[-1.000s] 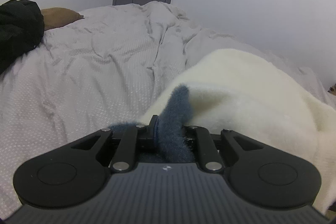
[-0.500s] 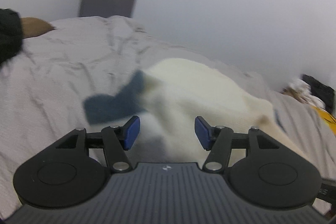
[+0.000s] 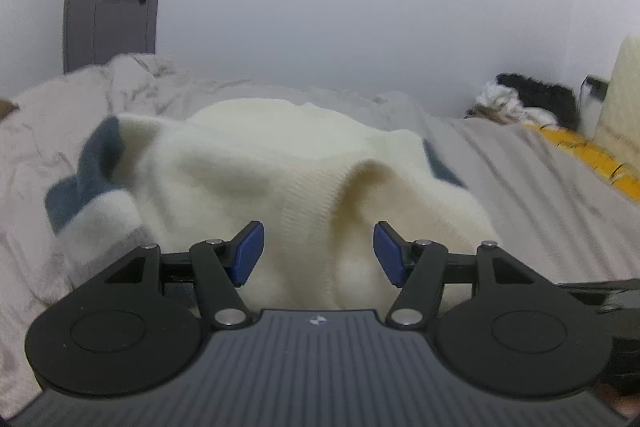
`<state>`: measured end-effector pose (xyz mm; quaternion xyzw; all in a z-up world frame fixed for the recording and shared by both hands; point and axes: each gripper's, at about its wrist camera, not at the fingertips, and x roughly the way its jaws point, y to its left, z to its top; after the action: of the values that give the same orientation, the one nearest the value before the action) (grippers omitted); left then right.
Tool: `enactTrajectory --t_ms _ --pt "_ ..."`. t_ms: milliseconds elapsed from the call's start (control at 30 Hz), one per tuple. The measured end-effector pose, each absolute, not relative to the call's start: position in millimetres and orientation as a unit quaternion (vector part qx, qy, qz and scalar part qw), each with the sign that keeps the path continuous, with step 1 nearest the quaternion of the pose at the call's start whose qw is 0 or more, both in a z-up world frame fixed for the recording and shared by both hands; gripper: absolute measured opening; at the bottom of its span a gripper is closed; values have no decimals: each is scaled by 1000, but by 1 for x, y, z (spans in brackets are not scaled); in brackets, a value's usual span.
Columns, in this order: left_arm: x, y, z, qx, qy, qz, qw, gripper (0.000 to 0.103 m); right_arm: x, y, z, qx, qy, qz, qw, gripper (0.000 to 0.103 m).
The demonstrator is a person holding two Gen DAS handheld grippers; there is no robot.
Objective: Fold large clothes
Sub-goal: 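Lift the sweater with both grippers and pull it apart to unbunch it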
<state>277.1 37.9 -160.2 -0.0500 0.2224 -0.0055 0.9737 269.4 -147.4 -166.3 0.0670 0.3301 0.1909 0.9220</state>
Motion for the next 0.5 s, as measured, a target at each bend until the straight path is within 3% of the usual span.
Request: enactTrajectory --t_ms 367,500 --pt "328 26 -174 45 189 97 976 67 269 -145 -171 61 334 191 921 13" --pt "322 39 -172 26 178 136 974 69 272 -143 -175 60 339 182 921 13"
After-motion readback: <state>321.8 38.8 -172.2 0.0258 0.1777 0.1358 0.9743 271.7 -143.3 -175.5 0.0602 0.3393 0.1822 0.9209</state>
